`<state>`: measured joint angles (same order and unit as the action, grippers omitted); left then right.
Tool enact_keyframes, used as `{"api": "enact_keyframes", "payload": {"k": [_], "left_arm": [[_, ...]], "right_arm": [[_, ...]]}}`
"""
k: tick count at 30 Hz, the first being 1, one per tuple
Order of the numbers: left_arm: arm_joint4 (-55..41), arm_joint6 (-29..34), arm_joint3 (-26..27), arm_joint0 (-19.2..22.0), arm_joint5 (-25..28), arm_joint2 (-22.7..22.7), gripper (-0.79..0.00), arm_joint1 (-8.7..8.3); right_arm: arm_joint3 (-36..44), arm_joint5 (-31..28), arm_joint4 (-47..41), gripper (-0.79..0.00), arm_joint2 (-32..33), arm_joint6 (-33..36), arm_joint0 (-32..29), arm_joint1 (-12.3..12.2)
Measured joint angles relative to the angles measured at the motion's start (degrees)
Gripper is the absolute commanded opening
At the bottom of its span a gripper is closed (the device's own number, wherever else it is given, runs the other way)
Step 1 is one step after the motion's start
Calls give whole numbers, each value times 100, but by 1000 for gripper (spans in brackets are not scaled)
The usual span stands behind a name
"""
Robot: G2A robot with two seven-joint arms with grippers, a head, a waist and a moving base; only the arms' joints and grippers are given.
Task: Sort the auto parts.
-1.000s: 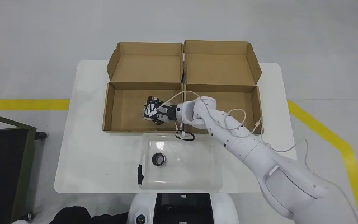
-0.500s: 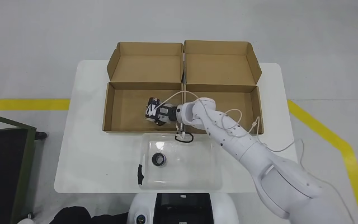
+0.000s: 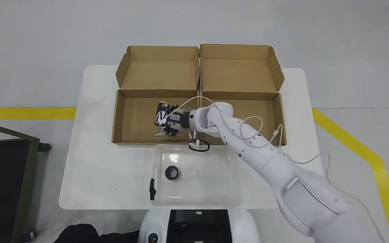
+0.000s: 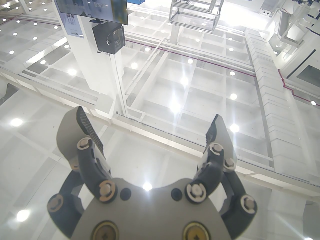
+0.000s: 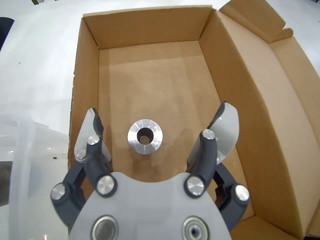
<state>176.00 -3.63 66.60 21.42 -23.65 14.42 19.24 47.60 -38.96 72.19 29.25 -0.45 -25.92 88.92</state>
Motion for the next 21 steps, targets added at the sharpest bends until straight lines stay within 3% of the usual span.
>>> {"api": "enact_keyframes", "payload": {"k": [11, 21], "left_arm": [[0, 0, 0, 0, 0, 0, 0, 0], [0, 0, 0, 0, 0, 0, 0, 0]], "right_arm": [[1214, -148, 239, 0, 470, 317, -284, -239], [2831, -390, 543, 0, 1010, 987, -954, -559]]}}
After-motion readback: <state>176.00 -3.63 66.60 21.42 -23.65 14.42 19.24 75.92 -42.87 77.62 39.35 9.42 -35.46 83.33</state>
